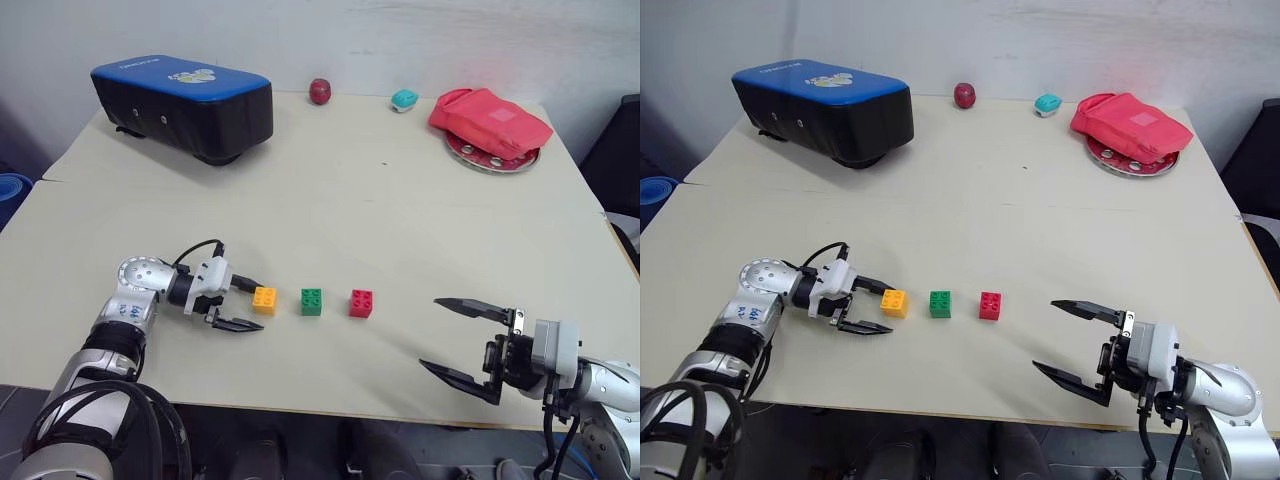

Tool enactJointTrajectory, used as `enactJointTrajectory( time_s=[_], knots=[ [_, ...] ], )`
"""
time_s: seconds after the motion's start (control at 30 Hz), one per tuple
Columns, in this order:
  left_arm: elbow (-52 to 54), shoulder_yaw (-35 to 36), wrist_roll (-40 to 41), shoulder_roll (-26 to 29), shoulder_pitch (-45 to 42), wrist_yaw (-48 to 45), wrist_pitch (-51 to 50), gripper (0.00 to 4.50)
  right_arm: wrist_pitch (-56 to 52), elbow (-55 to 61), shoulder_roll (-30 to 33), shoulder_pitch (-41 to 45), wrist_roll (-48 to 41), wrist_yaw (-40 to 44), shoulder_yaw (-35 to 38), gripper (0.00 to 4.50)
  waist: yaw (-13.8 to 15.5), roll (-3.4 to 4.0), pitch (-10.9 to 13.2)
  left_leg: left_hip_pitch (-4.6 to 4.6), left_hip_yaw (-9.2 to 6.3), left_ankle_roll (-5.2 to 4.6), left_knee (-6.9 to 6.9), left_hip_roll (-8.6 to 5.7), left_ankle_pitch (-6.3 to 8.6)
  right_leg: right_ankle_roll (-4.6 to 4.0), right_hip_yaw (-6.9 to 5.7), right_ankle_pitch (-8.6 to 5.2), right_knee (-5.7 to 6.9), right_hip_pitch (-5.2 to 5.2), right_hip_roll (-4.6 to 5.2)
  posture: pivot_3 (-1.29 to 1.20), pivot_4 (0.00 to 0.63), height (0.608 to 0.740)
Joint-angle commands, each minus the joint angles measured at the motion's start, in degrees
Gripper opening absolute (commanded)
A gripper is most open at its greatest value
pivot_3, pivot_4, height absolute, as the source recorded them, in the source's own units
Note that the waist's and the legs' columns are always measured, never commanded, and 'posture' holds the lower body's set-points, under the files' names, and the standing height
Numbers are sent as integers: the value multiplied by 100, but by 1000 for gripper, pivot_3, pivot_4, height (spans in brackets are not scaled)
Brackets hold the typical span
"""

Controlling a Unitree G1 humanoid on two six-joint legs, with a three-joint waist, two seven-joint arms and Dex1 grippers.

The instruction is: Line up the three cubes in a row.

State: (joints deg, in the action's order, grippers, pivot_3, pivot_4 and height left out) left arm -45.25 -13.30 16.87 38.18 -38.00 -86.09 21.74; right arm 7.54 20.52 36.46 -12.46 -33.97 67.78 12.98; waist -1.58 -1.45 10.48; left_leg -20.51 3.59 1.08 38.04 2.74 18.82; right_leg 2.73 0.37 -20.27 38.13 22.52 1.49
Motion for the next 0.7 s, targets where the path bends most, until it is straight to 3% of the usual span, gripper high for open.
enactJointTrajectory(
  time_s=[0.03,0.27,0.37,0.47,0.53,0.7],
  knots=[
    [128,340,40,368,201,-557,100,3495,140,9,-58,-3,-70,75,5,4500,-5,0,0,0,0,0,0,0,0,0,0,0,1,0,0,0,150,740],
    [399,1158,238,1165,1040,-179,76,3495,306,-377,-74,150,-28,268,-26,4500,-30,0,0,3,0,0,-1,2,0,-1,0,-1,4,1,2,0,150,740],
    [1380,1774,711,1660,1850,-69,-644,3495,421,-648,36,214,-28,441,88,4500,-38,1,1,3,0,1,-6,6,1,-3,1,-2,3,4,2,0,150,740],
    [3419,3040,1618,2185,3316,494,-2204,4097,573,-1230,494,198,71,962,340,4500,-42,6,4,0,-3,0,-9,6,4,-5,0,-3,-1,3,10,0,150,740],
    [4200,3572,1858,2181,3882,881,-2734,4464,713,-1450,683,191,173,1156,387,4500,5,5,5,2,-7,-7,-10,4,7,-4,-4,-3,-16,-7,19,0,150,740],
    [4550,4054,1542,1964,4363,1227,-2616,4464,920,-1859,899,283,210,1413,532,4500,9,16,7,19,-10,-12,-13,-3,10,-4,-12,-3,-19,-29,23,0,150,740]
  ],
)
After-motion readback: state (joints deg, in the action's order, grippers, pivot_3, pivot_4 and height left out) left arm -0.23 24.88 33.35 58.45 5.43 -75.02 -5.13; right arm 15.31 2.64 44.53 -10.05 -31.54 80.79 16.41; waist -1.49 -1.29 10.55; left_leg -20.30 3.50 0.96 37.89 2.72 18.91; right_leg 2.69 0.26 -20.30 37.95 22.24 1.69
